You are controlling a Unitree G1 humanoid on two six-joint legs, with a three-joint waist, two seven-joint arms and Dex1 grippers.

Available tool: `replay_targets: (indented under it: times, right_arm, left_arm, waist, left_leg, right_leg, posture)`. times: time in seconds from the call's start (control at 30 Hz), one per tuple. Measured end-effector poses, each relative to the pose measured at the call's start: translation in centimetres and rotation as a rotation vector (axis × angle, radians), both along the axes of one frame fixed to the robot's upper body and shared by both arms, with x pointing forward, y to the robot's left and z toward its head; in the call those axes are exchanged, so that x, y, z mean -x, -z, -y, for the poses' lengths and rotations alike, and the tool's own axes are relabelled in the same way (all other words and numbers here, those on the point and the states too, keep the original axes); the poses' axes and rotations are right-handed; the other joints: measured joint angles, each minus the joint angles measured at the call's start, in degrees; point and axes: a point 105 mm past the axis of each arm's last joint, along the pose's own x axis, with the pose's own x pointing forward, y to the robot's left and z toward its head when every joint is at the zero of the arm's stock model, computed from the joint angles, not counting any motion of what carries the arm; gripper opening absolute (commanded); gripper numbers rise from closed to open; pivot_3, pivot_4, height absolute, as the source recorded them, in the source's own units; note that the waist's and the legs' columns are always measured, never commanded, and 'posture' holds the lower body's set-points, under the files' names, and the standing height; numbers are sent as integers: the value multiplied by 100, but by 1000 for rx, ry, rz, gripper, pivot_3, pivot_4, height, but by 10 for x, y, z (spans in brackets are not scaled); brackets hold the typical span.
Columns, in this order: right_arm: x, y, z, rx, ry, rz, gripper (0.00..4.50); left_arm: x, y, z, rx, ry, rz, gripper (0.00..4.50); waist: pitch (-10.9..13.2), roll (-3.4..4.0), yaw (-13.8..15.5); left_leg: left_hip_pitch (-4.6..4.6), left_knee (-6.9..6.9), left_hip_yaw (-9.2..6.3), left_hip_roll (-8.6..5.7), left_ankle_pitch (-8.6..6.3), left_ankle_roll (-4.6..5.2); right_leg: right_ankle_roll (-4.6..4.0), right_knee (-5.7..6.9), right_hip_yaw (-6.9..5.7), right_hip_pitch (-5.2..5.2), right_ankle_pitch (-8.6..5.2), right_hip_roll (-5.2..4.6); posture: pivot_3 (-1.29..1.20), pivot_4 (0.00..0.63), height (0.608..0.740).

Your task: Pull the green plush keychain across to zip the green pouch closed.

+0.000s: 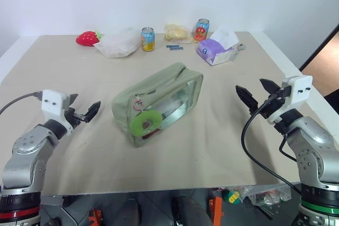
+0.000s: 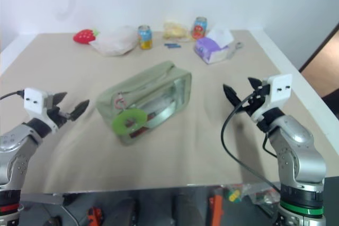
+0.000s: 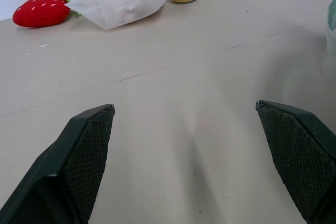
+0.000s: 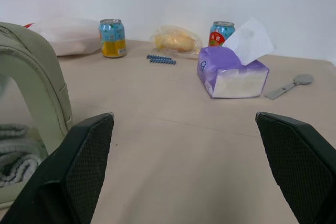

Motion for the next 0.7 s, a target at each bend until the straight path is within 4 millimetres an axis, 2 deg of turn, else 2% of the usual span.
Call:
replay_targets:
  times: [0.3,0.57,0.67,0.7]
  right_arm:
    - [-1,2,-1,-5,2,-8,4500]
    - [-1,2,-1,-6,1,-9,4500]
    - [-1,3,-2,-5,-1,-10,4500]
    - [-1,2,-2,-5,-2,-9,4500]
  left_arm:
    - [2,3,10,50,54,12,4481]
    - [-2,1,11,57,69,19,4481]
    - [-2,-5,15,74,117,32,4481]
    - [-3,-14,18,83,152,48,4481]
  waist:
    - [0,0,0]
    - [0,0,0]
    - [0,0,0]
    - [0,0,0]
  left_leg:
    - [0,0,1,0,0,0]
    - [1,1,2,0,0,0]
    - [0,1,2,0,0,0]
    - [0,1,1,1,0,0]
  right_leg:
    - [1,0,2,0,2,1]
    - [1,0,3,0,3,2]
    - [1,0,4,0,3,3]
    - [1,0,3,0,3,4]
  posture:
    - [0,150,740]
    - [0,150,740]
    - [0,150,740]
    - [0,150,740]
